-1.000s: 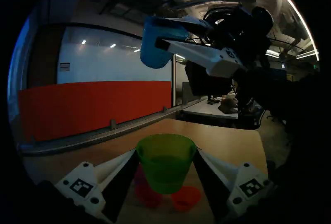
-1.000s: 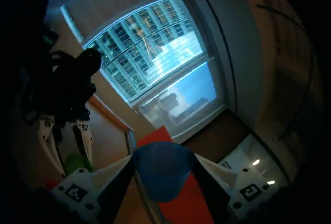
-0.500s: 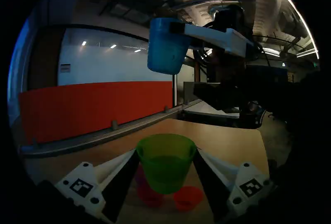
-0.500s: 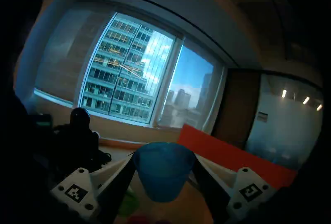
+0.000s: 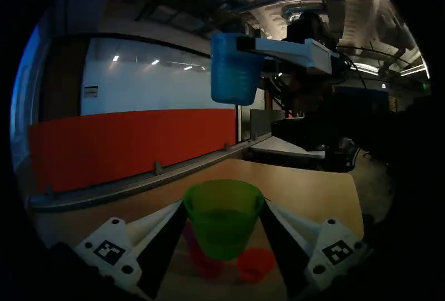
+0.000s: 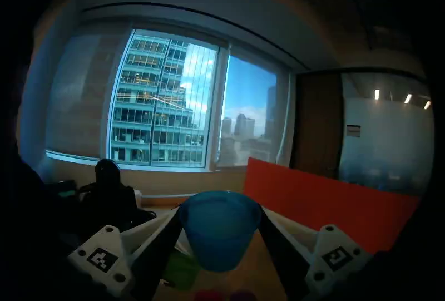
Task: Pour water
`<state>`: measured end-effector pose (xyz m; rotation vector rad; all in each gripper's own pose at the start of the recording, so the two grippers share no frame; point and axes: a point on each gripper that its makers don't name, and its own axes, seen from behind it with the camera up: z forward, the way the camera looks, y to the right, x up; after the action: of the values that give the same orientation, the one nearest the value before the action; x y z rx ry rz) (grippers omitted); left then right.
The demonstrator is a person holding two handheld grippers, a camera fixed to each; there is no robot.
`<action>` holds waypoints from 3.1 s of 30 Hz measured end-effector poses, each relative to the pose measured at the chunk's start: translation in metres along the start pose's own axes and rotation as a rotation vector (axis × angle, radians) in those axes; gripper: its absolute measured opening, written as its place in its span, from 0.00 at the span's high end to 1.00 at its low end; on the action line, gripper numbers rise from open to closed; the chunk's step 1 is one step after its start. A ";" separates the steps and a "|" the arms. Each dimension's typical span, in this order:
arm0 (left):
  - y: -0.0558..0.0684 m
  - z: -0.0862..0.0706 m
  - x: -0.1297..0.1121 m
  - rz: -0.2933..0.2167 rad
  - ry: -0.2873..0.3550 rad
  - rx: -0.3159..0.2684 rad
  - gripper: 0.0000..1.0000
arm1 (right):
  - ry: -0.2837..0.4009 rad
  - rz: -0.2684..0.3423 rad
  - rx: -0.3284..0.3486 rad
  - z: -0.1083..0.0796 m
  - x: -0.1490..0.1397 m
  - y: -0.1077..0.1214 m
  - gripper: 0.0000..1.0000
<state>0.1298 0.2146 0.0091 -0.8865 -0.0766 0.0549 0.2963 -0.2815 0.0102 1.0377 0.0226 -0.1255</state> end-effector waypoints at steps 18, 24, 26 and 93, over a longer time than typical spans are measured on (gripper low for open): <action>-0.021 -0.021 -0.008 0.003 -0.023 0.057 0.13 | -0.031 0.001 -0.113 -0.047 -0.034 0.036 0.08; -0.027 -0.025 -0.011 -0.004 -0.033 0.076 0.13 | -0.038 0.002 -0.149 -0.064 -0.043 0.049 0.08; -0.027 -0.026 -0.012 -0.004 -0.035 0.080 0.13 | -0.041 0.001 -0.158 -0.068 -0.046 0.050 0.08; -0.023 -0.031 -0.175 -0.032 -0.453 0.025 0.13 | -0.570 0.147 -0.047 -0.100 -0.321 0.017 0.07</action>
<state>-0.0410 0.1617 -0.0002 -0.8349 -0.5117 0.2257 -0.0161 -0.1571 -0.0014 0.9232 -0.5642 -0.2820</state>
